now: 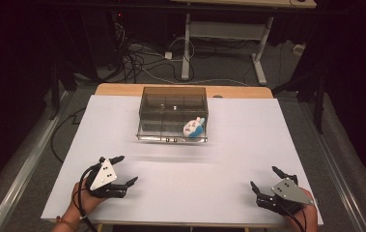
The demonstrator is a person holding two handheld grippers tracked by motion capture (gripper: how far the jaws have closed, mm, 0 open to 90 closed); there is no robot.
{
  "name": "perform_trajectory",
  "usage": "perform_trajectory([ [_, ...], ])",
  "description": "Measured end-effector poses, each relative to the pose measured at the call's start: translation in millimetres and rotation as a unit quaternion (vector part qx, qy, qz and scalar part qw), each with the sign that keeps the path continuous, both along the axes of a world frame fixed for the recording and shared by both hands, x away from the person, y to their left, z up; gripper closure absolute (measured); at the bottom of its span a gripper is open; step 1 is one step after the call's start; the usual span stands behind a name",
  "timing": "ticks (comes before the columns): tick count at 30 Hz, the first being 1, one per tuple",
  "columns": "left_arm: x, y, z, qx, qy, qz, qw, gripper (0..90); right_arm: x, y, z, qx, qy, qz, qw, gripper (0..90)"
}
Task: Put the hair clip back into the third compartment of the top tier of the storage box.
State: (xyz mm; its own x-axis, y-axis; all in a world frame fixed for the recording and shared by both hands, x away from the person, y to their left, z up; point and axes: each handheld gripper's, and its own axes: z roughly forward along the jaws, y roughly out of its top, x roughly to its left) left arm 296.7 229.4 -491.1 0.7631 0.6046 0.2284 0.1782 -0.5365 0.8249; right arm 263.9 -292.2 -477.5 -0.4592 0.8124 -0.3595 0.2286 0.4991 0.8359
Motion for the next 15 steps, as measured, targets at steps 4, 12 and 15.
perform_trajectory([
  [4, -1.0, -0.9, -0.2, 0.004, -0.002, 0.0, 1.0, 18.1, -1.1, 1.9, 0.3, 0.0, -0.003, 0.0, 1.0, 16.4],
  [12, -2.2, -2.7, 1.3, 0.012, -0.007, 0.001, 0.9999, 18.1, -1.9, 6.1, 2.4, -0.001, -0.013, 0.006, 0.9999, 16.4],
  [15, 0.0, -2.7, 0.2, 0.013, -0.004, 0.003, 0.9999, 18.2, -0.2, 5.8, 0.7, -0.006, -0.012, 0.008, 0.9999, 16.4],
])
